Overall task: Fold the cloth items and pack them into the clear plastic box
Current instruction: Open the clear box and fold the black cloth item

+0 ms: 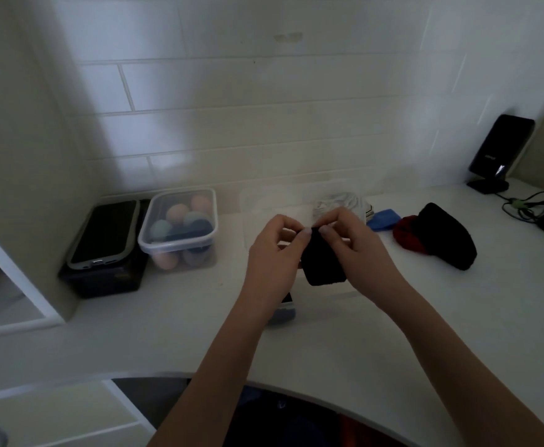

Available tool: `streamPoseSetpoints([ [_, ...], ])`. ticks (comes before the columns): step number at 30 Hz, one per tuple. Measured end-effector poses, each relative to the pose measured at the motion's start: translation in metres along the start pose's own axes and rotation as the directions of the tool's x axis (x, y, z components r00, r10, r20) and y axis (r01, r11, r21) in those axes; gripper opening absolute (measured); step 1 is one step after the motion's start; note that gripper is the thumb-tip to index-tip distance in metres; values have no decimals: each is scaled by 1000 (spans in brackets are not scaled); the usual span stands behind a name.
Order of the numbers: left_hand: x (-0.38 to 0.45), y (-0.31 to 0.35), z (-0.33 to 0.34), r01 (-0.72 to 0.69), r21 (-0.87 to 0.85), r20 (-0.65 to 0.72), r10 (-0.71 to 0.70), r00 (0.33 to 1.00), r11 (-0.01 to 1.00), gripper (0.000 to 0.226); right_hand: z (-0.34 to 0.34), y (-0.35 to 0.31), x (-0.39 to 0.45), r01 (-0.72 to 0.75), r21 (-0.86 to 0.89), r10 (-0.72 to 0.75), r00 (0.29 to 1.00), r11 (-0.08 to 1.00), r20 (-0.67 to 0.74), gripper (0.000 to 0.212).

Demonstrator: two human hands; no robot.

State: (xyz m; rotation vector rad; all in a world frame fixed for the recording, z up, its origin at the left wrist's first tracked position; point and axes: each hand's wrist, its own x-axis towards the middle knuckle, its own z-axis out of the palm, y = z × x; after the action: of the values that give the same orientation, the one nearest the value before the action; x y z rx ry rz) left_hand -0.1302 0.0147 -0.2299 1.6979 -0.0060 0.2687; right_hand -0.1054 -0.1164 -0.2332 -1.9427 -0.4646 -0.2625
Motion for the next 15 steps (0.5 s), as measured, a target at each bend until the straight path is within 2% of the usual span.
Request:
streamPoseSetpoints([
  [4,5,-4,-8,-22,67,-36,24,999,998,14,-2,-5,-3,-59,40,56,996,997,71,15],
  [7,4,-4,-13,-72,241,-33,82,996,968,15,-5,-8,-4,-160,86,144,976,983,167,8],
  [9,2,-3,-21,-133,366,-12,147,989,921,10,-5,-7,-5,-168,24,162,971,985,177,10],
  [13,0,0,-45,-193,447,-55,242,969,874,7,0,-3,-7,-180,-129,204,958,975,203,16],
  [15,-3,1,-53,-209,511,33,223,974,834,10,3,-1,-8,-184,-175,223,947,967,231,17],
])
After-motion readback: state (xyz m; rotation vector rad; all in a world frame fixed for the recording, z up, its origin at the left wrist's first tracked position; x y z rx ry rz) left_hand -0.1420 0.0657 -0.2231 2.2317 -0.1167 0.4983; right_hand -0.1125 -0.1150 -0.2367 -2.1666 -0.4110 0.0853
